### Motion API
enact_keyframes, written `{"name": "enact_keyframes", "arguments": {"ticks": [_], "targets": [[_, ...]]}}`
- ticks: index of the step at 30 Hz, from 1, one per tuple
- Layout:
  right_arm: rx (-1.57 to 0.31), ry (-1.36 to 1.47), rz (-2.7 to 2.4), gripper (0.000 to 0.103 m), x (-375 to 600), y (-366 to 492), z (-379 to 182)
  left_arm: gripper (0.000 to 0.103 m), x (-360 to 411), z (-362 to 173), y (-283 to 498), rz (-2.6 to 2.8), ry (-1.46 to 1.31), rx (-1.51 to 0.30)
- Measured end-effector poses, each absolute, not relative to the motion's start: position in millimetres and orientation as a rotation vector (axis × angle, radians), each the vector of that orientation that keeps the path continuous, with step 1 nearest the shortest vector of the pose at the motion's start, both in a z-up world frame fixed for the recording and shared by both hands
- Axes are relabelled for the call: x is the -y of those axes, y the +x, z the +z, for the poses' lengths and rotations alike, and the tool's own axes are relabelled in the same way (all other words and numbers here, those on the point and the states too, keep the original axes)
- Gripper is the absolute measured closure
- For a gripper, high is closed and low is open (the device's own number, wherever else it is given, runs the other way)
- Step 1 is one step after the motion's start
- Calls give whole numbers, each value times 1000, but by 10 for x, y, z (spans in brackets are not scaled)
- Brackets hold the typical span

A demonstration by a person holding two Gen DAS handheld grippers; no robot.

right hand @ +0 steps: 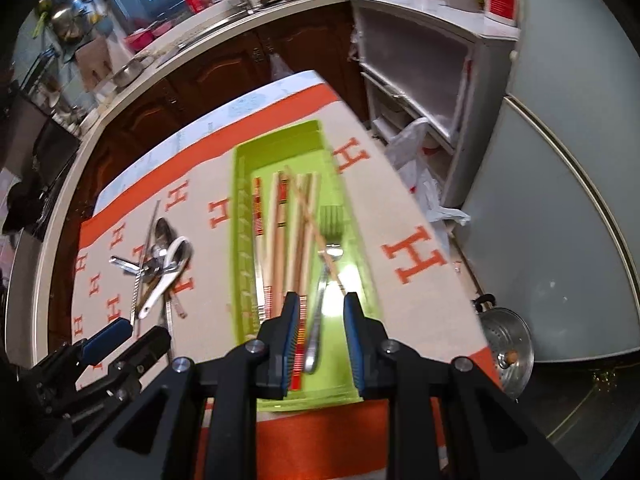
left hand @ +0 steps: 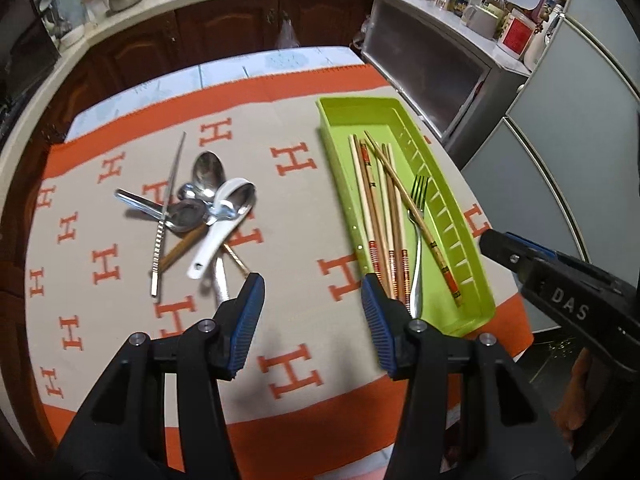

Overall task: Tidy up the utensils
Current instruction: 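Move both open tools back over the remaining spoons and forks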

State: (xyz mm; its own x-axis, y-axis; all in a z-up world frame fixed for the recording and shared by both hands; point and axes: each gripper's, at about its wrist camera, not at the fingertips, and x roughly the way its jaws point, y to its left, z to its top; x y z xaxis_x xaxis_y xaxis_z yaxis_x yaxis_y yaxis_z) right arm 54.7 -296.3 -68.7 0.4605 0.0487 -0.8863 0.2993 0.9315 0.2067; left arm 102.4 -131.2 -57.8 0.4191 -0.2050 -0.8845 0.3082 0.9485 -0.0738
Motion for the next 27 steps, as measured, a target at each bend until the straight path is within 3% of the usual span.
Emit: {"name": "enact_keyframes", "arguments": {"ticks": [10, 20, 27], "targets": [[-1095, 247, -31, 81, 2127, 772, -517, 56, 420, -424, 975, -255, 77, -986], [-1136, 203, 40, 81, 1367, 1164, -494, 56, -852, -666, 1259, -163, -52, -988], [-1207, 280, 22, 81, 1185, 1476, -709, 56, -1073, -888, 1472, -209, -43, -1026]]}}
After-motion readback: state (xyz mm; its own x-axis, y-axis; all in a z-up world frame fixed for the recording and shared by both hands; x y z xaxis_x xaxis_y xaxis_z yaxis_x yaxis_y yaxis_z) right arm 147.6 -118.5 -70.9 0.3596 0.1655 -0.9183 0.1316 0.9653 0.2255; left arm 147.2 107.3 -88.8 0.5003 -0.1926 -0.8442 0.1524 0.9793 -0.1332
